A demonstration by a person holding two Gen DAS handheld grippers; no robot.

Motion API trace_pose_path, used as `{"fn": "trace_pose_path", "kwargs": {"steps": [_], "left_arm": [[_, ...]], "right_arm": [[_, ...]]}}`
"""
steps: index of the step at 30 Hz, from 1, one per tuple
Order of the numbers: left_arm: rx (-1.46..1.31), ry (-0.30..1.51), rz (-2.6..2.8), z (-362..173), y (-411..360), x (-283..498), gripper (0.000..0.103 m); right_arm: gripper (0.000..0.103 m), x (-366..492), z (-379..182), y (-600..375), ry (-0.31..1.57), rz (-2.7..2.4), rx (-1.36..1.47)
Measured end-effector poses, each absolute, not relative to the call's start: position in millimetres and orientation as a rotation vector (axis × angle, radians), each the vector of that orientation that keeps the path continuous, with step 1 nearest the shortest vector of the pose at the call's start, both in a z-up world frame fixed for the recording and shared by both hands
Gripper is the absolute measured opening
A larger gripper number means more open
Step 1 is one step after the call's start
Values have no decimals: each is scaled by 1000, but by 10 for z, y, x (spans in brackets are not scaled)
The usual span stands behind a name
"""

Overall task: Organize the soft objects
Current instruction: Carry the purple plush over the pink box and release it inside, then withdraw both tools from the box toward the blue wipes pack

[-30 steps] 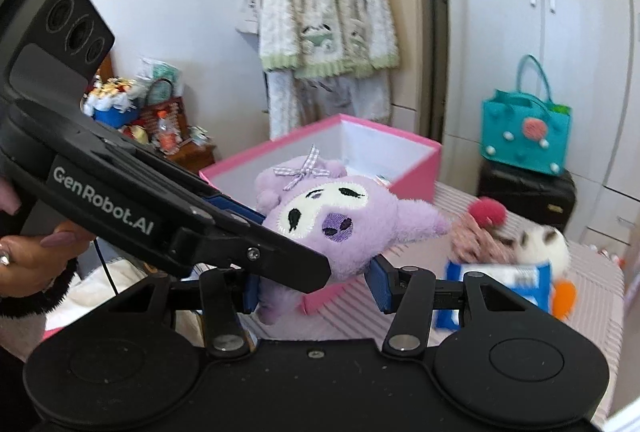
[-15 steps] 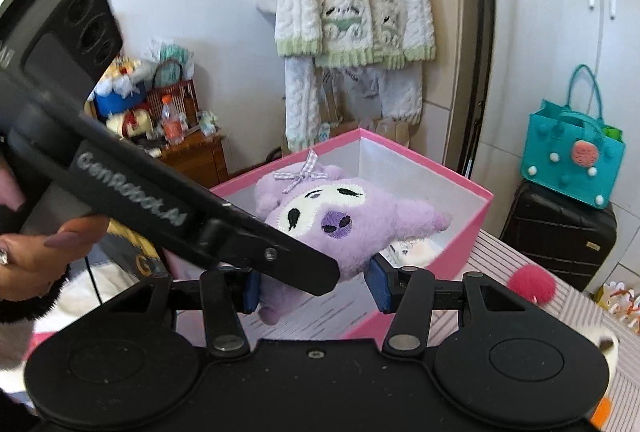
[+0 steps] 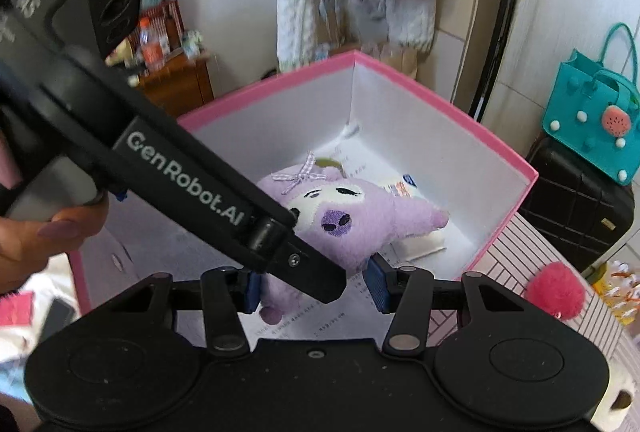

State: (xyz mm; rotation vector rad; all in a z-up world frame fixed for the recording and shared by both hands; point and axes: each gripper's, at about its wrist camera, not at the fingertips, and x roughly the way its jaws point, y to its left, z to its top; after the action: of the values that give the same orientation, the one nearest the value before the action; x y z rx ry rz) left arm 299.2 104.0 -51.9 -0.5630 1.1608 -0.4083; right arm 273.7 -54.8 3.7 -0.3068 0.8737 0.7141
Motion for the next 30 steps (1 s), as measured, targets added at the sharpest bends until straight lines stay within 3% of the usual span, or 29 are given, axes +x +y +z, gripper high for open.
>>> {"fn": "trace_pose_path", "kwargs": {"steps": [9, 13, 30], "left_arm": [[-647, 1217, -382, -708, 1074, 3250, 43], [-622, 1200, -375, -671, 1093, 3254, 43], [-526, 1097, -341, -393, 1171, 3011, 41]], "right_arm": [[57, 2993, -90, -317, 927, 661, -454], [68, 2989, -41, -316, 908, 641, -471], [68, 2338, 339, -661, 723, 642, -470]]}}
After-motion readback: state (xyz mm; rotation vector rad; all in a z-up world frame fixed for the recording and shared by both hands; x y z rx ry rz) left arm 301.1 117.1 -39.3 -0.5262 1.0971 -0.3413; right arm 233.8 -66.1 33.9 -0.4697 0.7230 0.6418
